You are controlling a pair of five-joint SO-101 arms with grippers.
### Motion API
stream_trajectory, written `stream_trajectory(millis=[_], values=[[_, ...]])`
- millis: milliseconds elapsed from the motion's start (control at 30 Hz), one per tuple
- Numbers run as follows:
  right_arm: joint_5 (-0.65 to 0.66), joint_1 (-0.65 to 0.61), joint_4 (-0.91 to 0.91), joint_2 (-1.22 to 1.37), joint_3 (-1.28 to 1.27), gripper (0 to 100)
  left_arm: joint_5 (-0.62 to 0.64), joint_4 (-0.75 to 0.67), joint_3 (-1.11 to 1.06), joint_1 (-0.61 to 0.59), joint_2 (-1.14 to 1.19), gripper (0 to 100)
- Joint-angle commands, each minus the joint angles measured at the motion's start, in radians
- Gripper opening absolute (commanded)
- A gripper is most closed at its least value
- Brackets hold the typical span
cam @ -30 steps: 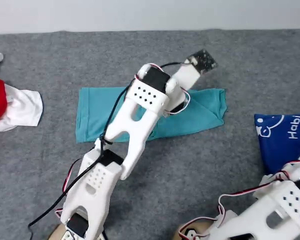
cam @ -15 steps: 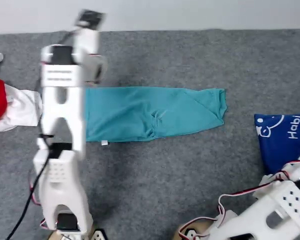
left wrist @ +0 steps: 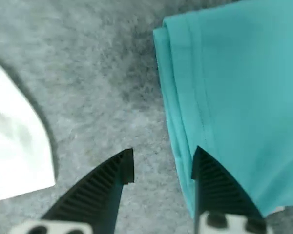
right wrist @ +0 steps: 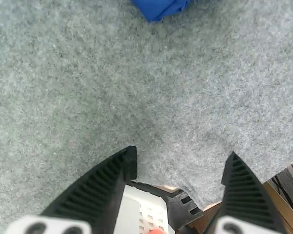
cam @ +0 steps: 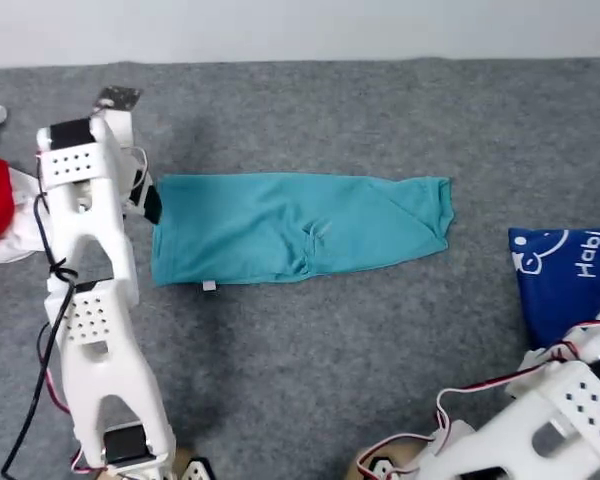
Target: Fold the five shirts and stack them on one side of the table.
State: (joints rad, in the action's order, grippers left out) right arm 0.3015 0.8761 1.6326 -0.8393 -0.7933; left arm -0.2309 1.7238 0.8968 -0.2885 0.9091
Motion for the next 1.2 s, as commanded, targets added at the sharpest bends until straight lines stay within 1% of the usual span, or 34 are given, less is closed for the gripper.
stream_trajectory(millis=[0, 267, 400, 600, 700, 833, 933, 1167], values=[[0.011, -0.01, -0.001, -0.012, 0.003, 29.2, -0.012, -0.031, 0.077, 0.0, 0.021, 22], [0.011, -0.01, -0.024, -0.015, -0.017, 29.2, -0.011, -0.029, 0.186, 0.0, 0.157, 24], [0.011, -0.01, -0.024, -0.013, -0.017, 29.2, -0.011, -0.028, 0.24, 0.008, 0.186, 24], [0.011, -0.01, -0.024, -0.013, -0.017, 29.2, -0.003, -0.008, 0.243, 0.077, 0.187, 23], [0.011, -0.01, -0.024, -0.013, -0.017, 29.2, 0.051, -0.012, 0.242, 0.094, 0.187, 23], [0.011, -0.01, -0.024, -0.015, -0.017, 29.2, 0.074, -0.005, 0.242, 0.092, 0.195, 23], [0.011, -0.01, -0.024, -0.016, -0.017, 29.2, 0.066, 0.029, 0.246, 0.089, 0.201, 23], [0.011, -0.01, -0.024, -0.016, -0.017, 29.2, 0.066, 0.031, 0.243, 0.068, 0.203, 23]])
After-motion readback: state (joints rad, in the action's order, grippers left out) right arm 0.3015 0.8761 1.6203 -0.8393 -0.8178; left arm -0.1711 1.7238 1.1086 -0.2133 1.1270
